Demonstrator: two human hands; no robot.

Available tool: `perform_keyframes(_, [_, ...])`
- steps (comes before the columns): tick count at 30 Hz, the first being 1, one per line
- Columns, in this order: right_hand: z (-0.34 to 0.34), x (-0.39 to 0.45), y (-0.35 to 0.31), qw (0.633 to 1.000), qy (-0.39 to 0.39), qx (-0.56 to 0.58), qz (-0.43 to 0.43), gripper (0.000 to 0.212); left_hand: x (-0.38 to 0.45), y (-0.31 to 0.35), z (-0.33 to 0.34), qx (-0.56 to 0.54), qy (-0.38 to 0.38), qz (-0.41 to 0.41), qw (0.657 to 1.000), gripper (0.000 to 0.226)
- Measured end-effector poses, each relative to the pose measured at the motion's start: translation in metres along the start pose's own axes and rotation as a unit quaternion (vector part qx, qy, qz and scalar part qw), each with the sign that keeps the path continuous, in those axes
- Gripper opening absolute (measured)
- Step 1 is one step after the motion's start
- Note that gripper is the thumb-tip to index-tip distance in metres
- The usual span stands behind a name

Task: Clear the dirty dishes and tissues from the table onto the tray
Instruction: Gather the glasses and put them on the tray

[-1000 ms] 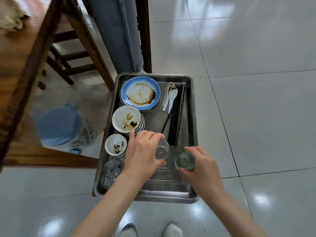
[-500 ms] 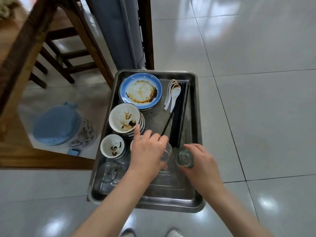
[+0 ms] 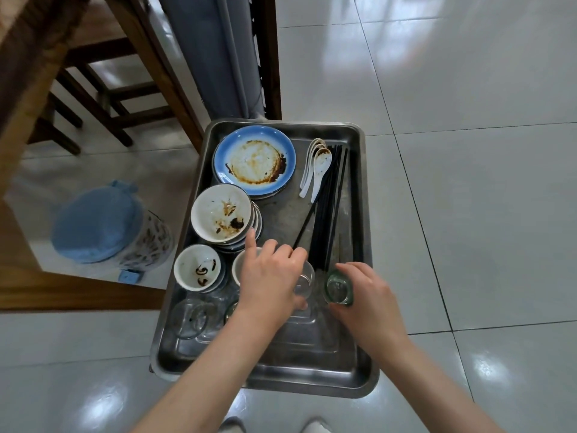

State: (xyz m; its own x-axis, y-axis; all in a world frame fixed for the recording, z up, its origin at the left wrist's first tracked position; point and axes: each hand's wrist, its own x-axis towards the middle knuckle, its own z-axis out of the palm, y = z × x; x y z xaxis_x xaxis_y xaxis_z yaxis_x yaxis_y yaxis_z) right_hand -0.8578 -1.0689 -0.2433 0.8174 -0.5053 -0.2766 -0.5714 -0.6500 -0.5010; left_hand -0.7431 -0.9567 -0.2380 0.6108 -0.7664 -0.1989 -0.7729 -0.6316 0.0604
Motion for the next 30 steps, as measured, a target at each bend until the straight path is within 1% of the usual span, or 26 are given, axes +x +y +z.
perform_keyframes(14, [0.009,0.005,0.001,0.999,-0.009,-0.023,-0.022,0.062,0.001,-0.001,0.016,-0.003,0.0,-0.007,1.0,0.067])
perform_keyframes(20, [0.009,0.003,0.002,1.0,-0.003,-0.004,-0.014,0.066,-0.001,-0.002,0.017,-0.006,0.005,-0.01,1.0,0.069])
perform_keyframes(30, [0.008,0.0,0.003,1.0,-0.008,-0.009,-0.006,0.071,-0.003,-0.006,0.014,0.003,-0.005,-0.008,1.0,0.077])
